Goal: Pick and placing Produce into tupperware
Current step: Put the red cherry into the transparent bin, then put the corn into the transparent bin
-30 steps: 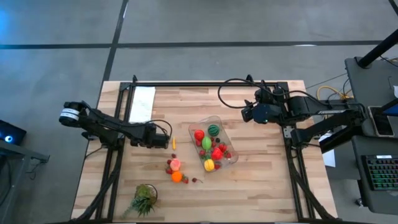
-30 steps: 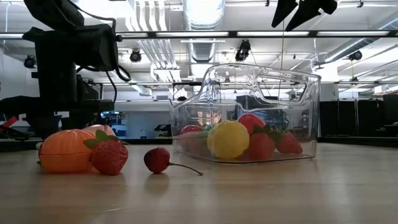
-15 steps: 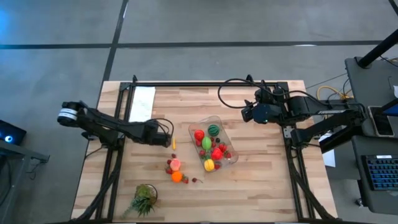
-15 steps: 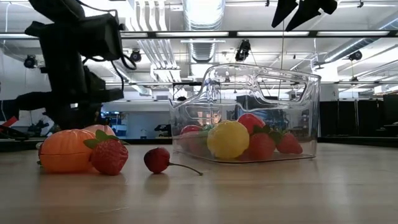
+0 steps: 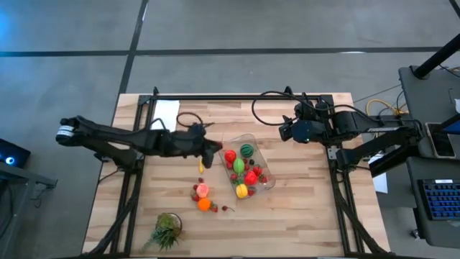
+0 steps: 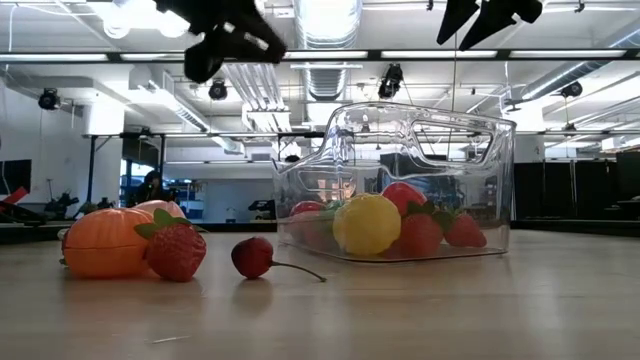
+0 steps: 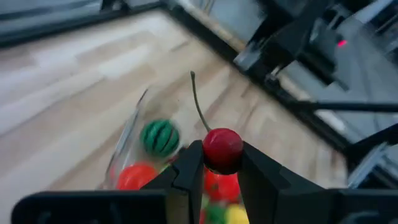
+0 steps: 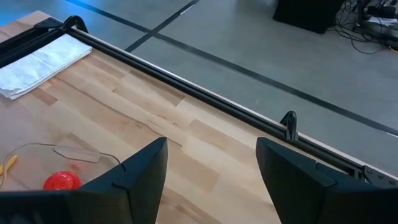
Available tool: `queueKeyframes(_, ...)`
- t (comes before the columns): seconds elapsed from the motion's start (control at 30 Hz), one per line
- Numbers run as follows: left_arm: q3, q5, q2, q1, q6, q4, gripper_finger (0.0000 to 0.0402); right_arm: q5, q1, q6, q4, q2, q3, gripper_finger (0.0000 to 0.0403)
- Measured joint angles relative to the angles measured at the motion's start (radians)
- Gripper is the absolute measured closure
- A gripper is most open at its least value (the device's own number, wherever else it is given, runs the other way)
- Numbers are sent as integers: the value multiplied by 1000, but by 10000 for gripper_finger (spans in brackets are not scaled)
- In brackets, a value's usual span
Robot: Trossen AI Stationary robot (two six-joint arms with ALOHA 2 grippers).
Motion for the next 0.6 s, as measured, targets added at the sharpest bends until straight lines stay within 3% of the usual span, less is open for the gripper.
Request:
queueKeyframes(0.13, 46, 30, 50, 42, 8, 15, 336, -1, 0, 9, 0, 0, 0, 165)
queueKeyframes(0.37, 130, 264, 258, 95, -17, 32, 331, -3, 1, 10, 0, 0, 0, 165)
queueKeyframes(0.6, 229, 333, 434, 87, -120, 19, 253, -26, 1, 10, -1, 0, -3, 165)
